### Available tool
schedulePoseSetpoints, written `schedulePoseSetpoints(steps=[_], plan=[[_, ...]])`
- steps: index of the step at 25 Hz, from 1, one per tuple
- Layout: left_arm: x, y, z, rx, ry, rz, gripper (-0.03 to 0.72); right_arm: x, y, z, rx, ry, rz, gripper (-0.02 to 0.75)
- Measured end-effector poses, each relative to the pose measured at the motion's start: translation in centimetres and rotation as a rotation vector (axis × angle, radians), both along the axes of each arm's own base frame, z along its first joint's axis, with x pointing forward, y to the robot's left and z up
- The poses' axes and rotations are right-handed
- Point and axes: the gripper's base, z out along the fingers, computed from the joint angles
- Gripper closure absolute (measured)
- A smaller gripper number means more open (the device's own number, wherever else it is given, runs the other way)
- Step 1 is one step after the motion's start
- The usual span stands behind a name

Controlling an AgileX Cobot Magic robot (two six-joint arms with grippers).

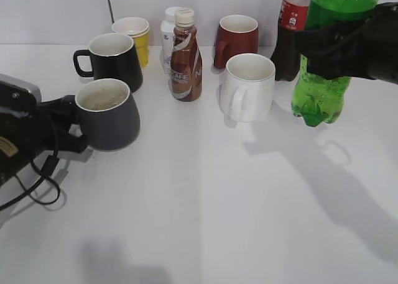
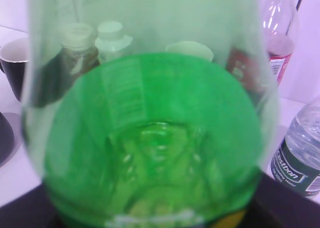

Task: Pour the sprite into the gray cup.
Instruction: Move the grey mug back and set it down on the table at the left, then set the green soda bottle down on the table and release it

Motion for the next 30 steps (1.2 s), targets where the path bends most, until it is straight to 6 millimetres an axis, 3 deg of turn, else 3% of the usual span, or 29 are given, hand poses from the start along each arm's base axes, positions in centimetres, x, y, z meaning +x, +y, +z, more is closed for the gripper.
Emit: schedulePoseSetpoints(steps=[6, 16, 21, 26, 30], plan=[[-1.3, 0.3, -0.4, 0.005, 0.024, -0.01, 0.45, 0.0, 0.0, 0.0, 0.0, -0.001, 0.0, 0.321], [-2.7, 0.8, 0.8, 0.004, 0.026, 0.011, 0.441, 0.1, -0.1, 0.0, 0.012, 0.0, -0.01, 0.321], [-3.5, 1.0, 1.6, 0.005, 0.021, 0.008, 0.435, 0.6, -2.1, -0.6, 0.041, -0.011, -0.106, 0.321], [-4.8, 1.1, 2.1, 0.01, 0.021, -0.012, 0.433, 0.1, -4.9, -2.9, 0.066, -0.025, -0.226, 0.321], [-5.5, 1.3, 3.7, -0.012, -0.041, -0.013, 0.433, 0.4, -5.4, -4.6, 0.075, -0.037, -0.222, 0.321]])
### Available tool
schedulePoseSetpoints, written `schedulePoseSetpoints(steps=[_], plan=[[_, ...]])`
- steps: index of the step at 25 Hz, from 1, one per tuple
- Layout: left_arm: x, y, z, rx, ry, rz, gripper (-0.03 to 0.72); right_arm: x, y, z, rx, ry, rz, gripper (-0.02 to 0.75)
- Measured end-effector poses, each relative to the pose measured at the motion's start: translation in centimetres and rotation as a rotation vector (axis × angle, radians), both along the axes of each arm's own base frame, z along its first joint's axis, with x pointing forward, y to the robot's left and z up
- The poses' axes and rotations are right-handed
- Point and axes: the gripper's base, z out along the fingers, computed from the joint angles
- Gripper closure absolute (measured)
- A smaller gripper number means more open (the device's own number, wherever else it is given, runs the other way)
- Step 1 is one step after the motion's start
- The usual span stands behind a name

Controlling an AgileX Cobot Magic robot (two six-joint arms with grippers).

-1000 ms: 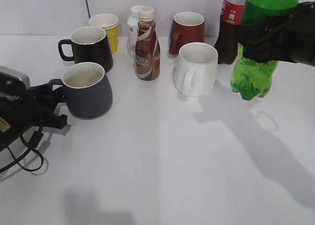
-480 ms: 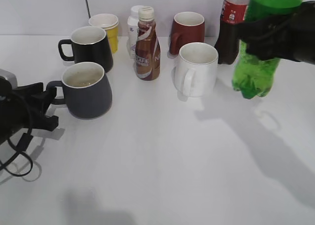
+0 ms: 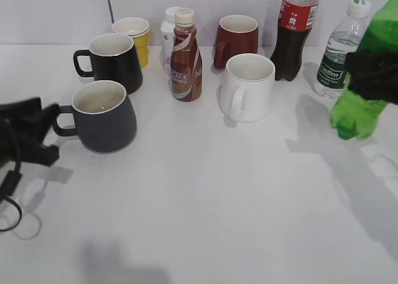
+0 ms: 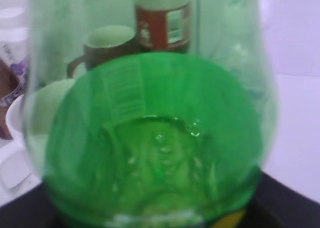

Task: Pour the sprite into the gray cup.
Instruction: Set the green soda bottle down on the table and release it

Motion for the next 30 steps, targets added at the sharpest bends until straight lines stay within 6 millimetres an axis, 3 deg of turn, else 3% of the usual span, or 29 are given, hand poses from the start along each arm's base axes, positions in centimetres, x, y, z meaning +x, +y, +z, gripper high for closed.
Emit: schedulePoseSetpoints(steps=[6, 12, 18, 24, 30], plan=[[-0.5, 0.0, 2.5, -0.029, -0.102, -0.01, 0.433, 1.9, 0.6, -3.0, -0.007, -0.022, 0.021, 0.321], [-0.8, 0.1, 3.3, -0.026, -0.107, -0.009, 0.433, 2.9, 0.9, -5.5, -0.006, -0.006, 0.013, 0.321], [-1.0, 0.2, 4.0, -0.029, -0.128, -0.009, 0.433, 3.0, 1.2, -5.6, -0.023, -0.026, 0.054, 0.321], [-1.6, 0.4, 5.4, -0.035, -0.166, -0.007, 0.433, 2.9, 1.6, -5.6, -0.043, -0.032, 0.097, 0.168], [-2.6, 0.7, 6.8, -0.018, -0.151, 0.0, 0.433, 2.8, 1.5, -5.0, -0.043, -0.056, 0.098, 0.148]])
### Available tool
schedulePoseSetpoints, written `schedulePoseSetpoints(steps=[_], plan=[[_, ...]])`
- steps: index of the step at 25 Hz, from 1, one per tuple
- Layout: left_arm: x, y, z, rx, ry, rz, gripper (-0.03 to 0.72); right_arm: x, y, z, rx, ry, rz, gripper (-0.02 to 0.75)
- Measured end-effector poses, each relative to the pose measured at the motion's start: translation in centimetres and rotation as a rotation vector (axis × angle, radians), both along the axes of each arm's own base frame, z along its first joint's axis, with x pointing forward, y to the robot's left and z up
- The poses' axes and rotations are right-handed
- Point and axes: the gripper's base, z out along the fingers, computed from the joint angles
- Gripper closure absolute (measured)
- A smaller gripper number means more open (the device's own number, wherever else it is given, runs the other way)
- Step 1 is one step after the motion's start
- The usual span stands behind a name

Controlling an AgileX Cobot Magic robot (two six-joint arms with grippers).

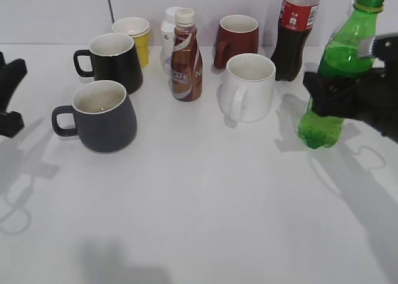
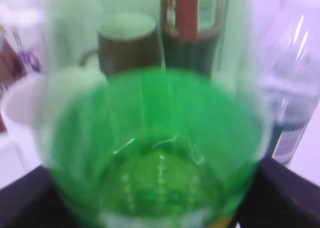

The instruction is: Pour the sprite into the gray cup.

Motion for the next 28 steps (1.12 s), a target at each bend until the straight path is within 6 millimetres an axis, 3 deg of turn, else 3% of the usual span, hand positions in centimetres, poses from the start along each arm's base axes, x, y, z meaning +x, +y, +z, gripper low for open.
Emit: schedulePoseSetpoints(steps=[4, 8, 13, 16, 19, 21, 28], plan=[[-1.2, 0.7, 1.6, -0.006, 0.029, 0.037, 0.433, 0.0, 0.0, 3.5, 0.006, -0.043, -0.001, 0.148], [-2.7, 1.3, 4.6, 0.002, 0.114, 0.069, 0.433, -0.2, -0.1, 9.8, -0.013, -0.049, -0.002, 0.148], [-6.4, 2.5, 10.0, 0.01, 0.193, 0.085, 0.433, -3.8, -1.2, 17.4, -0.008, -0.162, -0.004, 0.148], [-9.4, 3.3, 12.0, 0.021, 0.226, 0.089, 0.433, -7.5, -2.2, 19.9, -0.012, -0.194, -0.011, 0.148], [-12.5, 4.1, 12.6, 0.036, 0.263, 0.094, 0.433, -12.0, -3.7, 20.7, -0.029, -0.114, -0.026, 0.148], [-14.3, 4.6, 12.0, 0.056, 0.323, 0.098, 0.433, -14.8, -4.5, 20.2, -0.057, 0.0, -0.035, 0.148], [-19.6, 6.5, 9.0, 0.091, 0.56, 0.166, 0.433, -24.0, -7.4, 15.9, -0.155, 0.389, -0.06, 0.148]])
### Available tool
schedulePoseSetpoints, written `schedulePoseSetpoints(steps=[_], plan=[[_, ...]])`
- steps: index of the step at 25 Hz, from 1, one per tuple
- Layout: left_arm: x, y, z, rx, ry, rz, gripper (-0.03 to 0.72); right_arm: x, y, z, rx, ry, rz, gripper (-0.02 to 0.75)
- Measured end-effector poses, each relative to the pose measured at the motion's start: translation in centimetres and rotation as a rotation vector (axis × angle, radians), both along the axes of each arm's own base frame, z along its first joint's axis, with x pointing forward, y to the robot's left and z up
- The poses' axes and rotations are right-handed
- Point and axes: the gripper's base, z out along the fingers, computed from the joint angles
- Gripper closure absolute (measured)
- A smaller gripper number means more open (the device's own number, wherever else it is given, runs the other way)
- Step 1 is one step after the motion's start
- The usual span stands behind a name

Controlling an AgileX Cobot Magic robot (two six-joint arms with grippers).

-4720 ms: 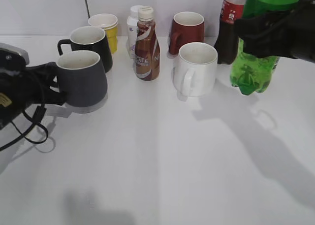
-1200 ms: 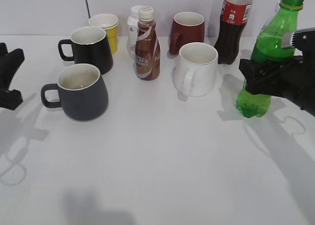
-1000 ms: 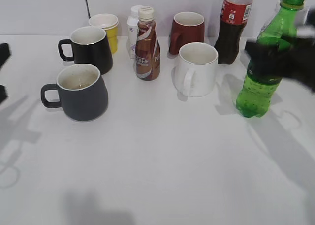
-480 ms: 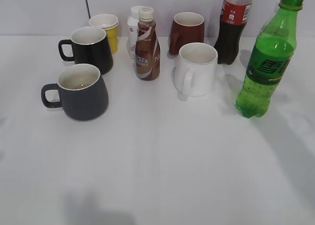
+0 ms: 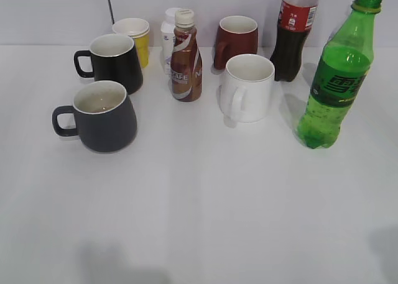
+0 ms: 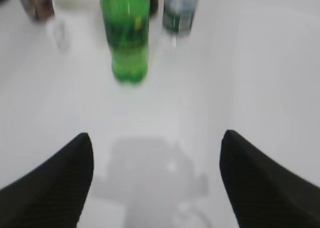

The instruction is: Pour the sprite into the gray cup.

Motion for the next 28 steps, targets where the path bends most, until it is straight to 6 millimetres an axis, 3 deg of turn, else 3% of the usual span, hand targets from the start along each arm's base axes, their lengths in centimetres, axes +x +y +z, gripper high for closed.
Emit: schedulePoseSetpoints(steps=[5, 9, 18, 28], plan=[[-2.4, 1.2, -0.7, -0.035, -0.056, 0.087, 0.433, -3.4, -0.9, -3.4, 0.011, 0.013, 0.002, 0.148], [-2.1, 1.3, -1.8, -0.023, -0.027, 0.096, 0.433, -4.1, -1.0, -5.9, 0.014, 0.018, 0.005, 0.148], [-0.8, 0.7, -2.4, -0.044, -0.095, 0.071, 0.44, -3.6, -0.8, -6.0, 0.048, -0.09, 0.014, 0.148], [-0.7, 0.6, -2.4, -0.049, -0.107, 0.066, 0.459, -3.1, -0.6, -6.0, 0.056, -0.119, 0.016, 0.148]])
